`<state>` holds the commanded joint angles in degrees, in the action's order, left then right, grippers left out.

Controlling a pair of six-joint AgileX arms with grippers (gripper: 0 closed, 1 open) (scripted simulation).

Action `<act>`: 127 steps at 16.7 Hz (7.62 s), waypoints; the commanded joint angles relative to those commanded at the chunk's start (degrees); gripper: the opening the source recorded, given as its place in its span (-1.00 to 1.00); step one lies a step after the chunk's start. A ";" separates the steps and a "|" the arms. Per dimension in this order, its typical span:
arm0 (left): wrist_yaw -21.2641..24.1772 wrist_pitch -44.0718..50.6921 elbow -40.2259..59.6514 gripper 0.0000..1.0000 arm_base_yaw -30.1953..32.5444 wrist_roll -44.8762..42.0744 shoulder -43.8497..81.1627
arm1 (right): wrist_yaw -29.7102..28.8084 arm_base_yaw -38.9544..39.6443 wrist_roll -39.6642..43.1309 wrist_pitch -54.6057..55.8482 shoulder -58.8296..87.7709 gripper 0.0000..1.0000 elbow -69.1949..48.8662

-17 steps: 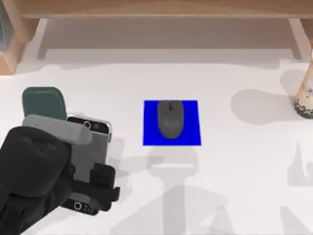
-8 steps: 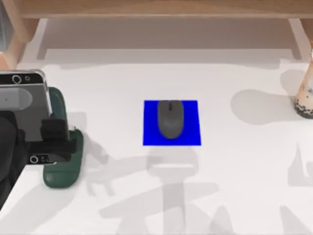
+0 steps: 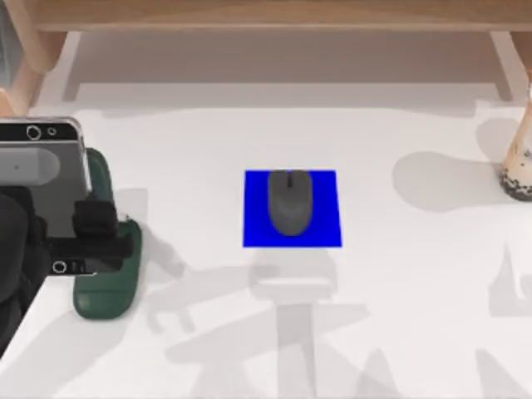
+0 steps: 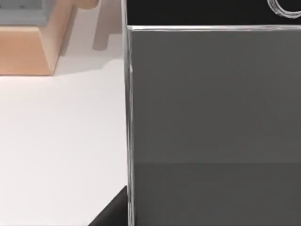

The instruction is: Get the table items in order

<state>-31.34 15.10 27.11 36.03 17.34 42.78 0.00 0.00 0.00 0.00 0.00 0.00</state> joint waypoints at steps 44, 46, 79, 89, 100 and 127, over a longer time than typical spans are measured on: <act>1.83 -12.67 -4.83 1.00 -1.97 -1.01 2.60 | 0.00 0.00 0.00 0.00 0.00 1.00 0.00; 1.35 -12.41 -5.34 1.00 -1.51 -0.91 1.29 | 0.00 0.00 0.00 0.00 0.00 1.00 0.00; 27.80 -14.15 -24.28 1.00 -32.36 -13.76 -38.34 | 0.00 0.00 0.00 0.00 0.00 1.00 0.00; 31.34 -15.10 -27.12 1.00 -36.03 -17.34 -42.78 | 0.16 -0.12 -0.30 1.68 1.76 1.00 0.09; 31.34 -15.10 -27.12 1.00 -36.03 -17.34 -42.78 | 0.97 -1.89 -3.32 37.86 50.85 1.00 -1.68; 31.34 -15.10 -27.12 1.00 -36.03 -17.34 -42.78 | -2.41 0.15 -0.27 84.71 118.94 1.00 -28.58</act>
<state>0.00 0.00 0.00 0.00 0.00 0.00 -2.41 0.15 -0.27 84.71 118.94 -28.58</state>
